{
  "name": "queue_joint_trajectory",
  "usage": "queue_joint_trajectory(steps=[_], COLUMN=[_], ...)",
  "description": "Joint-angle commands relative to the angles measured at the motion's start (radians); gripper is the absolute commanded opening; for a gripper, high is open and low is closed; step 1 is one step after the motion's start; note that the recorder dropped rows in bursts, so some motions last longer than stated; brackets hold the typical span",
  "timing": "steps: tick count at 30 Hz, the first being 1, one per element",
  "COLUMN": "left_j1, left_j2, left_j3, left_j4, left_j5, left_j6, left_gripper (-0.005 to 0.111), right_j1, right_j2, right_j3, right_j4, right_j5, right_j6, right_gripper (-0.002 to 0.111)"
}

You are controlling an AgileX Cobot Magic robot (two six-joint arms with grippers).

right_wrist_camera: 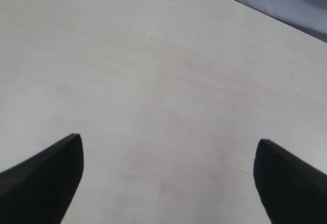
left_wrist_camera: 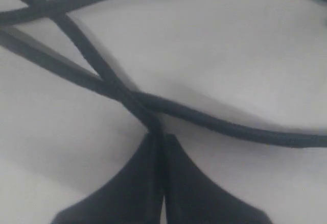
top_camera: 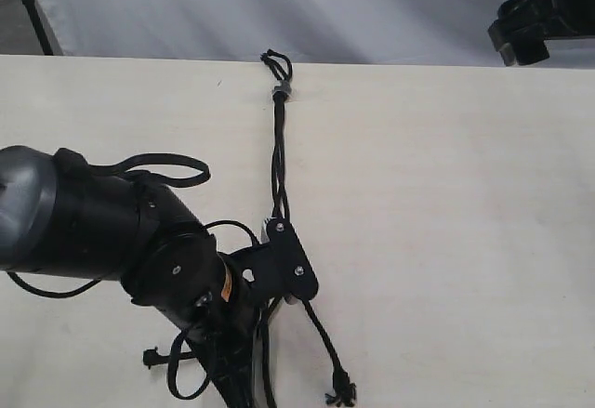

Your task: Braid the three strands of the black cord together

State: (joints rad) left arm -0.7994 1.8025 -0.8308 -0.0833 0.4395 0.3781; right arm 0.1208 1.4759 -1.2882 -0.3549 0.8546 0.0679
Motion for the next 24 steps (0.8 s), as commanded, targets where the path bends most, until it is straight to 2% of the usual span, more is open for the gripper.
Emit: queue_joint_trajectory(steps=[1, 3, 10, 12, 17, 19, 21, 24], left_j1=[0.015, 0.026, 0.029, 0.029, 0.029, 0.029, 0.029, 0.033], left_j2=[0.033, 0.033, 0.033, 0.033, 0.033, 0.02, -0.021, -0.135], left_j3=[-0.015, -0.016, -0.016, -0.016, -0.018, -0.018, -0.018, -0.018], left_j4=[-0.078, -0.101, -0.141, -0.169, -0.186, -0.203, -0.213, -0.21], left_j5=[0.014, -0.015, 0.048, 0.045, 0.044, 0.046, 0.038, 0.041], left_j6=[0.0, 0.0, -0.009, -0.028, -0.039, -0.039, -0.039, -0.035], left_gripper=[0.0, 0.0, 0.001, 0.008, 0.053, 0.064, 0.068, 0.064], right_j1=[0.001, 0.001, 0.001, 0.001, 0.001, 0.001, 0.001, 0.001], right_j2=[-0.005, -0.005, -0.005, -0.005, -0.005, -0.005, -0.005, -0.005], right_j3=[0.0, 0.0, 0.0, 0.0, 0.0, 0.0, 0.0, 0.0], right_j4=[-0.005, -0.005, -0.005, -0.005, -0.005, -0.005, -0.003, -0.001], right_j5=[0.009, 0.006, -0.013, -0.013, -0.011, -0.011, -0.011, -0.011], right_j6=[-0.009, -0.009, -0.009, -0.009, -0.009, -0.009, -0.009, -0.009], right_gripper=[0.084, 0.084, 0.084, 0.084, 0.084, 0.084, 0.084, 0.084])
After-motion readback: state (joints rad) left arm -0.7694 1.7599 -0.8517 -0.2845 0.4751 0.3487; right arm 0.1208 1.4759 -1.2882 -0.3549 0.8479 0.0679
